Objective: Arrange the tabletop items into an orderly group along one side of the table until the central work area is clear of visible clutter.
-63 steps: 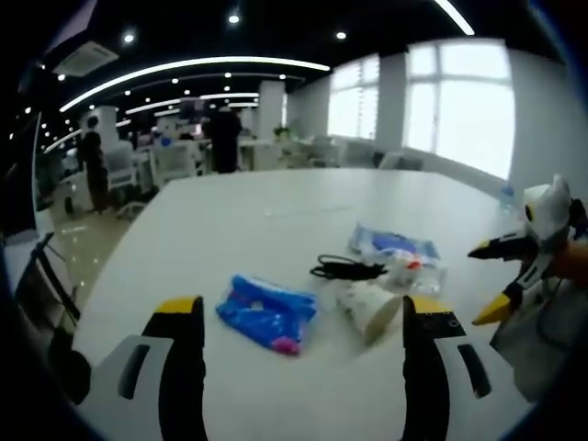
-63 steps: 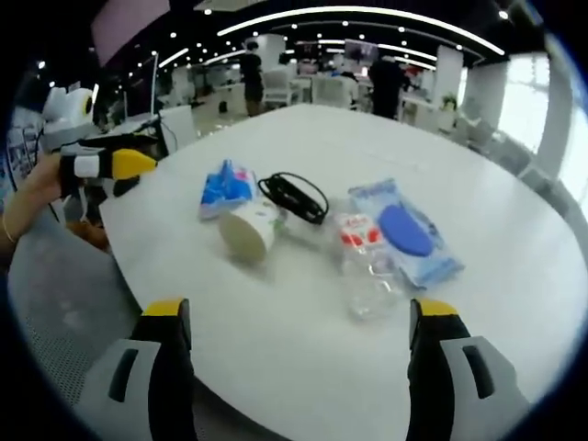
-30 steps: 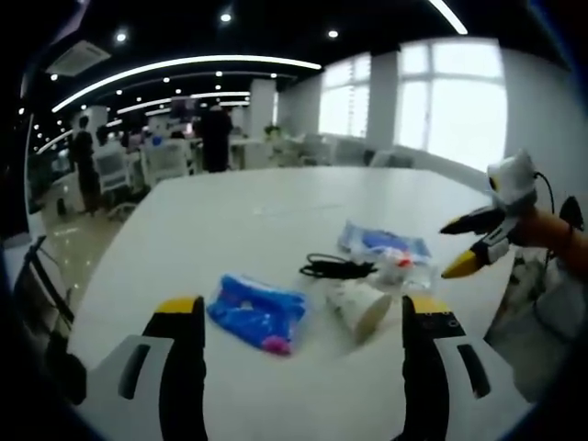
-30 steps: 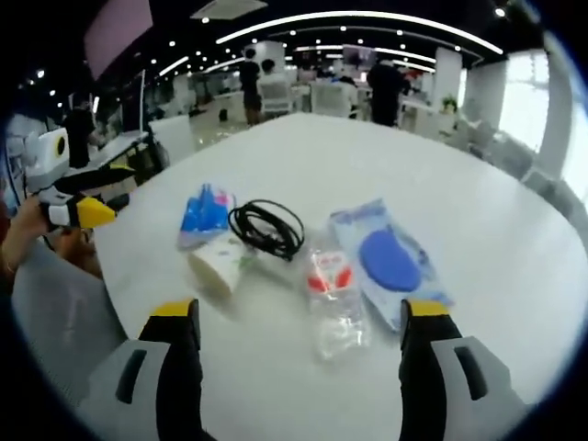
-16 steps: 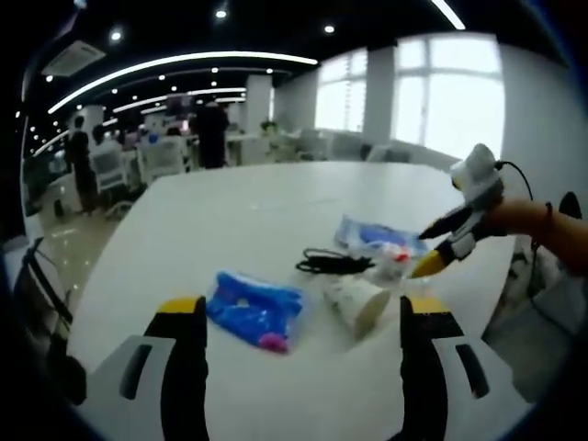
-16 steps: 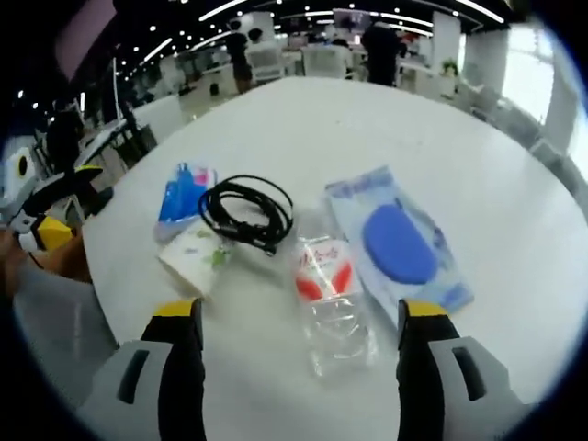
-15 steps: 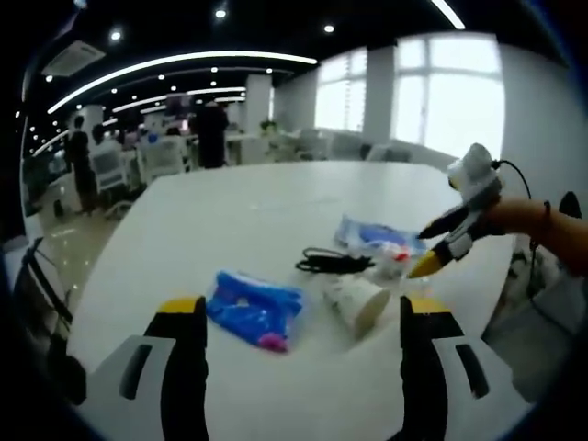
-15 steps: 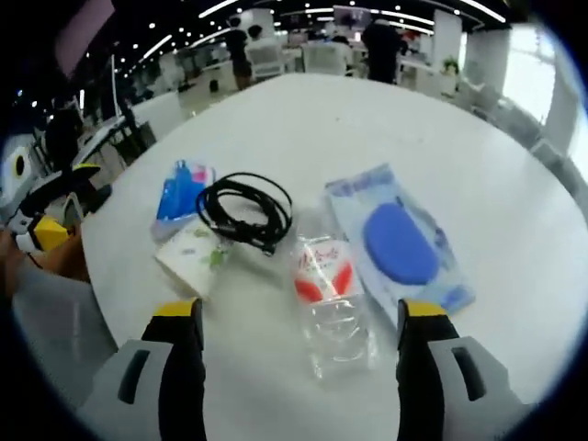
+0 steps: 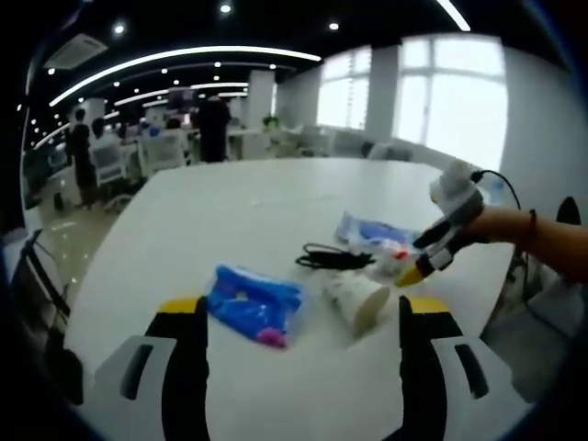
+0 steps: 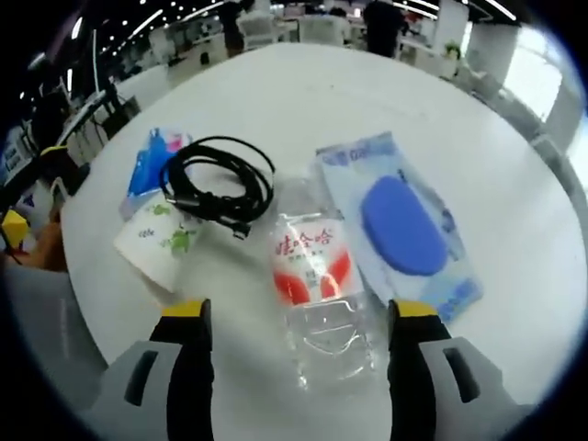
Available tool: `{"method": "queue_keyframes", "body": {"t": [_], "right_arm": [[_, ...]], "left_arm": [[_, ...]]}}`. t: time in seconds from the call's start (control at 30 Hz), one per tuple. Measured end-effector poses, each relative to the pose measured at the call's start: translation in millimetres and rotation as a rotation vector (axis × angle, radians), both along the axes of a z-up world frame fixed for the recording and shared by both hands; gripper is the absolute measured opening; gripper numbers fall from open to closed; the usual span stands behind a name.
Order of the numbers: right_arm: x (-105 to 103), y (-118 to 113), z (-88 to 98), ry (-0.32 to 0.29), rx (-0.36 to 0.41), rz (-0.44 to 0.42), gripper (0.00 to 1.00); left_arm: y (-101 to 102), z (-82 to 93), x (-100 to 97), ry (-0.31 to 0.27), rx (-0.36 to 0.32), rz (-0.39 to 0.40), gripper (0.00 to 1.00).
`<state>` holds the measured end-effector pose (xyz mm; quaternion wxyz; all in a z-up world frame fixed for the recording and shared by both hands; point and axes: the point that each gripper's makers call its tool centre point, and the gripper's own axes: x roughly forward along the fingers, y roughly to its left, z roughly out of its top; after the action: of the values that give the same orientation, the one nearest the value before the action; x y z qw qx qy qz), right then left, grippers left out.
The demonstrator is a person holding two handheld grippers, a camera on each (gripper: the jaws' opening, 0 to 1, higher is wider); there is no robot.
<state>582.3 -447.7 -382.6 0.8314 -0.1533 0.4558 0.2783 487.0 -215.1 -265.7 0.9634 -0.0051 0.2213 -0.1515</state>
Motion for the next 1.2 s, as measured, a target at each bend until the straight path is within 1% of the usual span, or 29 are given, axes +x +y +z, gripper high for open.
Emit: {"method": "queue_keyframes", "body": {"t": [0.07,0.1,0.13,0.17,0.37,0.5,0.6,0.73,0.8,1.07,1.13,1.2], "right_arm": [[1,-2,-2.2,-0.004,-0.002,-0.010,0.69],[1,-4,-3.5,-0.021,-0.010,-0.013,0.65],[2,-4,-4.4,-0.024,-0.013,-0.011,0.61],[4,-7,-5.2,-0.046,-0.030,-0.004,0.59],[5,-13,-10.3,-0.069,-0.097,0.026,0.48],[5,-15,-12.9,-0.066,-0.115,0.038,0.46],[5,-15,-15.7,-0.057,-0.122,0.045,0.46],[6,-15,-16.4,-0.050,-0.097,0.038,0.46],[5,-14,-16.4,-0.057,-0.087,0.046,0.46],[7,-12,-15.1,-0.069,-0.101,0.050,0.44],[6,-10,-13.5,-0.062,-0.081,0.043,0.43],[5,-5,-11.2,-0.049,-0.037,0.024,0.42]], "left_arm": [[-1,-0.3,-0.3,0.002,0.002,-0.004,0.82],[-1,-0.2,-0.5,0.002,0.002,-0.004,0.83],[-1,0.5,-0.3,-0.001,0.000,-0.003,0.83],[0,1.7,0.1,-0.008,-0.005,-0.002,0.82],[1,-1.1,-1.1,0.005,0.005,-0.005,0.82],[1,-2.9,-1.0,0.015,0.001,-0.004,0.81],[3,-3.2,-0.8,0.016,-0.002,0.001,0.81],[4,-3.2,-0.8,0.017,0.000,0.005,0.81],[3,-3.7,-1.0,0.019,0.002,0.004,0.81],[1,-3.1,-1.2,0.015,0.009,-0.005,0.80],[1,-3.1,-1.4,0.016,0.009,-0.003,0.80],[1,-2.4,-1.6,0.015,0.004,-0.002,0.79]]}}
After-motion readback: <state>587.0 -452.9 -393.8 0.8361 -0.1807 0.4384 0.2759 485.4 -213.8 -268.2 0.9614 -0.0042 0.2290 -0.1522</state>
